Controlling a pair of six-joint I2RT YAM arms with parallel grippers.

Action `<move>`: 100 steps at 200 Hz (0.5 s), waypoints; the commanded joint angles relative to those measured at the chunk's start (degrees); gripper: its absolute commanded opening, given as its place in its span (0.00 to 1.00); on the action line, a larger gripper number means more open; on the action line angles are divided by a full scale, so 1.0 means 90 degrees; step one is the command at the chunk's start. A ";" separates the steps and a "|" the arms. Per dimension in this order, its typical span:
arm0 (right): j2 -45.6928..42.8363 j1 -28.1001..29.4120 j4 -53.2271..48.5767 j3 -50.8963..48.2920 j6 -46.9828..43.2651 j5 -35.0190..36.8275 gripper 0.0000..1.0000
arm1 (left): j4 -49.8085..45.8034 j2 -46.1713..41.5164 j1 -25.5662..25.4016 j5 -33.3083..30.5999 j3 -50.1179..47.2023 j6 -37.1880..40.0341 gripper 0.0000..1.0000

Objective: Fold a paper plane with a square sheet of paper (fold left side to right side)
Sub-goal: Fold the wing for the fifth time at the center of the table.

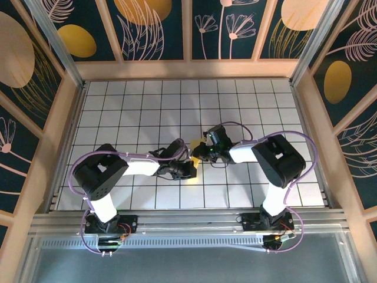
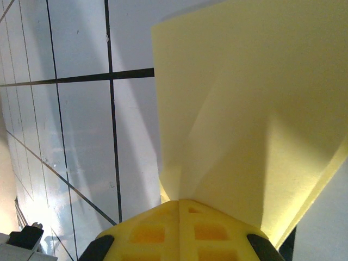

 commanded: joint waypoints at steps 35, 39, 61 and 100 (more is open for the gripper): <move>0.0458 0.0100 -0.0996 -0.0116 -0.0206 0.0462 0.00 | -0.0137 -0.0070 0.0005 0.0084 -0.0538 -0.0228 0.04; 0.0462 0.0099 -0.1003 -0.0111 -0.0212 0.0462 0.00 | -0.0120 -0.0093 -0.0016 0.0087 -0.0567 -0.0254 0.04; 0.0465 0.0100 -0.1021 -0.0112 -0.0222 0.0474 0.00 | 0.0016 -0.0195 -0.0113 0.0155 -0.0732 -0.0364 0.04; 0.0482 0.0099 -0.1051 -0.0091 -0.0224 0.0464 0.00 | 0.0306 -0.0470 -0.0250 0.0181 -0.1157 -0.0628 0.04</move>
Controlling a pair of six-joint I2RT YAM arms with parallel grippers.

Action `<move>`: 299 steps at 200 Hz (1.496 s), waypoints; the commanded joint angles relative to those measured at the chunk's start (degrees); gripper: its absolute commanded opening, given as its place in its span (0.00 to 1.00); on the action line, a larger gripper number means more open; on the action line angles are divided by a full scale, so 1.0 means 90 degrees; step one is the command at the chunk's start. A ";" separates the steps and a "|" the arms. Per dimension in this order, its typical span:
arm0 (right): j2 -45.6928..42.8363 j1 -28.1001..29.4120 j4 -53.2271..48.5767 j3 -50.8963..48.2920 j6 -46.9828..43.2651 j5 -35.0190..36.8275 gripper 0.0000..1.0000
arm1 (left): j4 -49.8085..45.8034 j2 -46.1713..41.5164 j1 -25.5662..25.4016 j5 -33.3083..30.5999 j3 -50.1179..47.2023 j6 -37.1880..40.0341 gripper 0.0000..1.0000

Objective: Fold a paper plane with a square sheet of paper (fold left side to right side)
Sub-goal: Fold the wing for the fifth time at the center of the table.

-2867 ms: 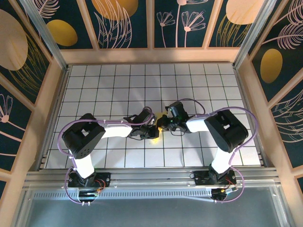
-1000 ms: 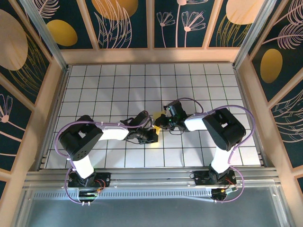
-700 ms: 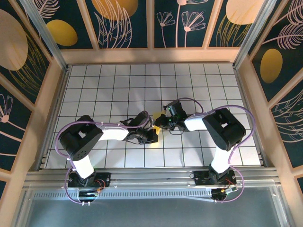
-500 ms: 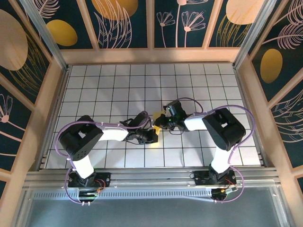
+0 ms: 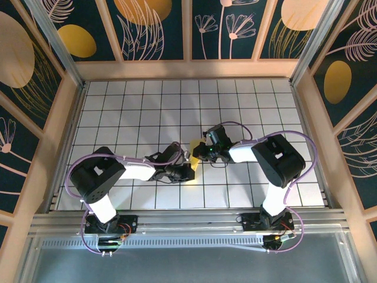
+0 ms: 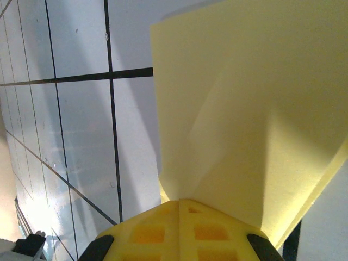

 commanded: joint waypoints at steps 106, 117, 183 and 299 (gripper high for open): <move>0.0533 0.0133 -0.0912 -0.0176 -0.0170 0.0432 0.00 | -0.0960 -0.0976 0.0448 0.0366 0.0347 0.0221 0.02; 0.0543 0.0138 -0.0902 -0.0176 -0.0153 0.0433 0.00 | -0.0958 -0.0739 0.0467 0.0442 0.0529 0.0332 0.02; 0.0582 0.0173 -0.0950 -0.0117 -0.0153 0.0413 0.00 | -0.0859 0.0422 0.0462 0.0731 0.1085 0.0732 0.02; 0.0568 0.0182 -0.1097 -0.0083 -0.0214 0.0491 0.00 | -0.0949 0.0899 0.0461 0.0359 0.1067 0.0863 0.02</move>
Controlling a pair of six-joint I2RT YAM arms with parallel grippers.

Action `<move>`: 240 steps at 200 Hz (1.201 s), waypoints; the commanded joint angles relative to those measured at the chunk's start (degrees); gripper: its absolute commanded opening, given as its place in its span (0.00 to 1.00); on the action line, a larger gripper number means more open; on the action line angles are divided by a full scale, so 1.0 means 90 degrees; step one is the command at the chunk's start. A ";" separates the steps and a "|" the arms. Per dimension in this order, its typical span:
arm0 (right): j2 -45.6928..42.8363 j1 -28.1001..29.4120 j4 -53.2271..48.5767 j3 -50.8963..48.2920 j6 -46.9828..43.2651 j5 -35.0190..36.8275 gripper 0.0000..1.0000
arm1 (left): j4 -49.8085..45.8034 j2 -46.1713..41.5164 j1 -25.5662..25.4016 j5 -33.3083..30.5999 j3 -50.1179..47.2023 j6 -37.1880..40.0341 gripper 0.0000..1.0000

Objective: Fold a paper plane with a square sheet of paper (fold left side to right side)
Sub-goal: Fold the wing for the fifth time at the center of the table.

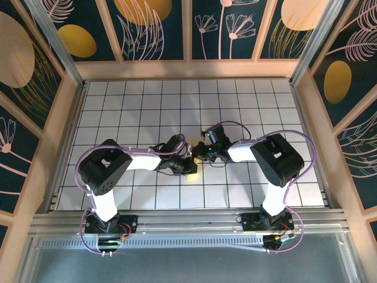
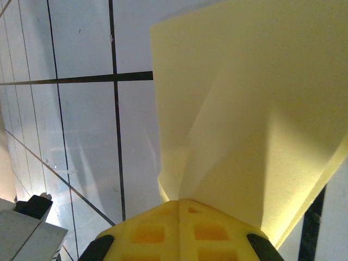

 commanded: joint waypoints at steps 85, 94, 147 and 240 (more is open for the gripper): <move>0.0512 0.0129 -0.1199 -0.0126 -0.0267 0.0524 0.00 | 0.0127 -0.0076 -0.0323 -0.0146 -0.0771 -0.0243 0.02; 0.0502 0.0125 -0.1208 -0.0126 -0.0268 0.0525 0.00 | 0.0139 -0.0127 -0.0375 -0.0156 -0.0852 -0.0294 0.02; 0.0517 0.0130 -0.1249 -0.0089 -0.0316 0.0516 0.00 | 0.0036 -0.0368 -0.0619 -0.0188 -0.1206 -0.0422 0.02; 0.0466 0.0019 -0.1674 0.0985 -0.0945 0.0410 0.00 | 0.0296 -0.1607 -0.0648 -0.0623 -0.1596 -0.0467 0.02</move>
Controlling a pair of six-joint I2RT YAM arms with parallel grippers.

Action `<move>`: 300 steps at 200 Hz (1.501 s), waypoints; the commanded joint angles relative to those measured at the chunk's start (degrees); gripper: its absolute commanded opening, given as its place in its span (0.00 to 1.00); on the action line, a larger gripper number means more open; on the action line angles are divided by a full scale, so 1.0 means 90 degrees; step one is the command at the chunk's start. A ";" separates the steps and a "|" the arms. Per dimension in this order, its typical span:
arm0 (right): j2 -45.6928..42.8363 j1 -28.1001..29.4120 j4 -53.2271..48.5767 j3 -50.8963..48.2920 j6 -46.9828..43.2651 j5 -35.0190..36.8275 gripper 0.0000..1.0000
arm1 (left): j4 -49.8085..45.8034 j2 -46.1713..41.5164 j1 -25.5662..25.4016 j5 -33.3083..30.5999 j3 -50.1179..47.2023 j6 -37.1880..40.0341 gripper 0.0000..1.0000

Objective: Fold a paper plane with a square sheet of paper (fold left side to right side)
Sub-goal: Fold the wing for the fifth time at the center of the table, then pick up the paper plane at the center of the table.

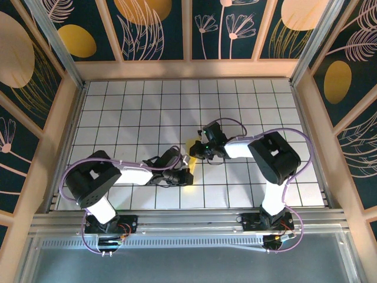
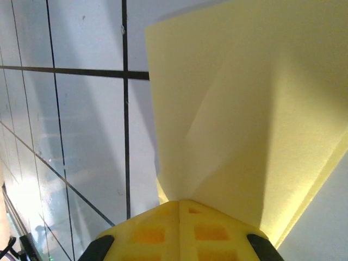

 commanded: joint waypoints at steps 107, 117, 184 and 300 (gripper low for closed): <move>-0.1156 0.0713 -0.3381 0.1532 -0.0490 0.3657 0.60 | -0.1909 -0.2920 0.1188 -0.3856 0.0283 0.0291 0.30; -0.1094 0.0912 -0.3547 0.1616 -0.0380 0.3955 0.64 | -0.1897 -0.2929 0.1187 -0.4112 0.0308 0.0253 0.31; 0.0154 0.1526 -0.4291 0.2494 -0.0135 0.4842 0.65 | -0.2032 -0.3022 0.1187 -0.4635 0.0200 0.0246 0.34; 0.0056 0.1636 -0.4652 0.2531 -0.0087 0.5354 0.01 | -0.2666 -0.3364 0.1187 -0.5367 0.0445 0.0502 0.36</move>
